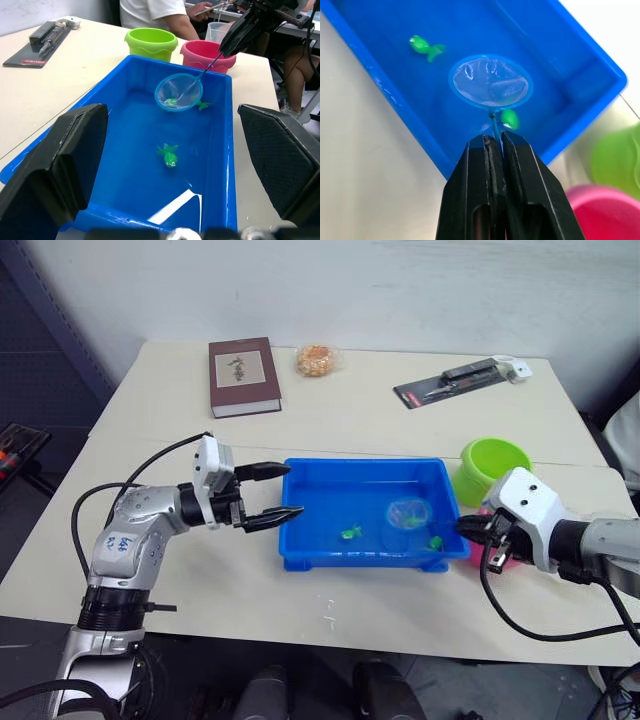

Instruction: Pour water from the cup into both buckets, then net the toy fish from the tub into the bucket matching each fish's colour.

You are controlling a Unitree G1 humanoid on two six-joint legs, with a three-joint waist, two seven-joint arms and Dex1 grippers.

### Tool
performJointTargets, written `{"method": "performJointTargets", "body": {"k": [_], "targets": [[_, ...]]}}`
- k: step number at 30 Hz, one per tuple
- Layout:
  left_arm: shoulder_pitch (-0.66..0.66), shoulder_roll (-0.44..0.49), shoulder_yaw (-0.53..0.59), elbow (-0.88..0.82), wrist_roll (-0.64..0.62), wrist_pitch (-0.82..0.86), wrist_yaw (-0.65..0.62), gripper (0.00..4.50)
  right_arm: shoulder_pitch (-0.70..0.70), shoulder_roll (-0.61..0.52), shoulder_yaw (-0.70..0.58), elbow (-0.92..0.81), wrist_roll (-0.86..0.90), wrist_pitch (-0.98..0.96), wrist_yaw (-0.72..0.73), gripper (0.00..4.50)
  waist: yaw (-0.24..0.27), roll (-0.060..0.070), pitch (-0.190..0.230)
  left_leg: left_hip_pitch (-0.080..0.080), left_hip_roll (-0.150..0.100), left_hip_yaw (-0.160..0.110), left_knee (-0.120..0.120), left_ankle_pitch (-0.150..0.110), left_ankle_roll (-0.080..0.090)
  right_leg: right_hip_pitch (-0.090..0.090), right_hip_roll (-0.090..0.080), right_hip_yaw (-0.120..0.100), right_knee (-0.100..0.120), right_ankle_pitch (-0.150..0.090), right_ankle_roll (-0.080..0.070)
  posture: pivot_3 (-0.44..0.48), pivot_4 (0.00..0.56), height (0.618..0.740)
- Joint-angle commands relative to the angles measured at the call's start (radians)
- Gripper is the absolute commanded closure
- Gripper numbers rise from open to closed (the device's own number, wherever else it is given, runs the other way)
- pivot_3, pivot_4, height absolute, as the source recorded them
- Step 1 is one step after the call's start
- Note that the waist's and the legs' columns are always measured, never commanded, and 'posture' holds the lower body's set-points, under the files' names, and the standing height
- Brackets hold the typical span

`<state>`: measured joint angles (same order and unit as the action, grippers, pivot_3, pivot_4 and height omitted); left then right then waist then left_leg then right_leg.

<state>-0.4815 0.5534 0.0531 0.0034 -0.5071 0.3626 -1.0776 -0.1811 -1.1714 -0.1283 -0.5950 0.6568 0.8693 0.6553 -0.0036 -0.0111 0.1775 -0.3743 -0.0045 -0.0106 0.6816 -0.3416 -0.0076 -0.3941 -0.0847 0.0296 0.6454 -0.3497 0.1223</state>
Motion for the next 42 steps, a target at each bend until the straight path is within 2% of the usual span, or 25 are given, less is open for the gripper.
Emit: {"method": "performJointTargets", "body": {"k": [1,3,7,12,23,27,32,35,38,42], "targets": [[0.001,0.0,0.013,-0.038,-0.01,-0.019,0.003,0.04,-0.057,-0.032,0.046,0.03,-0.126,-0.153,0.083,4.5,0.001,0.0,0.0,0.0,0.0,0.0,0.0,0.0,0.0,0.0,0.0,0.0,0.0,0.0,0.0,0.0,0.15,0.74],[-0.001,-0.001,0.012,-0.036,-0.01,-0.02,0.004,0.04,-0.07,-0.075,0.1,0.082,-0.245,-0.309,0.171,4.5,0.0,0.0,0.0,0.0,0.0,0.0,0.0,0.0,0.0,0.0,0.0,0.0,0.0,0.0,0.0,0.0,0.15,0.74],[-0.008,-0.005,0.006,-0.028,-0.009,-0.024,0.0,0.04,-0.094,-0.102,0.151,0.223,-0.346,-0.526,0.338,4.5,0.001,0.0,0.0,0.0,0.0,0.001,0.0,0.0,0.0,0.0,0.003,0.0,-0.001,0.0,0.0,0.0,0.15,0.74],[-0.02,-0.014,0.003,-0.018,-0.005,-0.028,0.003,0.04,-0.222,-0.114,0.253,0.416,-0.506,-0.763,0.518,4.5,-0.001,0.0,0.0,0.0,0.0,0.002,0.0,0.0,0.0,-0.001,0.003,0.0,0.0,0.0,0.0,0.0,0.15,0.74],[-0.032,-0.025,-0.002,-0.017,-0.004,-0.023,0.021,0.04,-0.38,-0.055,0.333,0.614,-0.625,-1.006,0.728,4.5,-0.007,0.0,0.0,0.0,0.001,0.002,0.001,0.0,0.0,-0.002,0.001,0.0,0.0,0.0,0.0,0.0,0.15,0.74],[-0.038,-0.028,-0.004,-0.013,-0.005,-0.025,0.023,0.04,-0.426,-0.022,0.355,0.694,-0.697,-1.121,0.719,4.5,-0.007,0.0,0.0,0.0,0.001,0.003,0.001,0.0,-0.001,-0.002,0.001,0.0,0.0,0.0,0.0,0.0,0.15,0.74],[-0.043,-0.034,-0.005,-0.01,-0.007,-0.025,0.025,0.04,-0.55,0.105,0.333,0.873,-0.859,-1.384,0.446,4.5,-0.012,0.0,0.0,0.0,0.001,0.005,0.001,0.0,-0.001,-0.003,0.001,-0.001,0.002,0.0,0.0,0.0,0.15,0.74],[-0.045,-0.037,-0.006,-0.009,-0.008,-0.024,0.024,0.04,-0.596,0.15,0.307,0.93,-0.874,-1.475,0.346,4.5,-0.023,0.001,0.001,0.0,0.001,0.006,0.001,0.0,-0.001,-0.004,0.002,-0.004,0.002,0.0,0.0,0.0,0.15,0.74],[-0.046,-0.038,-0.006,-0.01,-0.008,-0.024,0.024,0.04,-0.585,0.156,0.283,0.934,-0.808,-1.495,0.351,4.5,-0.024,0.001,0.001,0.0,0.001,0.006,0.001,0.0,-0.001,-0.004,0.001,-0.004,0.002,0.0,0.0,0.0,0.15,0.74],[-0.042,-0.033,-0.004,-0.01,-0.01,-0.02,0.021,0.04,-0.486,0.102,0.234,0.828,-0.668,-1.391,0.447,4.5,-0.021,0.001,0.001,0.0,0.001,0.005,0.001,0.0,-0.001,-0.003,0.001,-0.005,0.002,0.0,0.0,0.0,0.15,0.74]]}}
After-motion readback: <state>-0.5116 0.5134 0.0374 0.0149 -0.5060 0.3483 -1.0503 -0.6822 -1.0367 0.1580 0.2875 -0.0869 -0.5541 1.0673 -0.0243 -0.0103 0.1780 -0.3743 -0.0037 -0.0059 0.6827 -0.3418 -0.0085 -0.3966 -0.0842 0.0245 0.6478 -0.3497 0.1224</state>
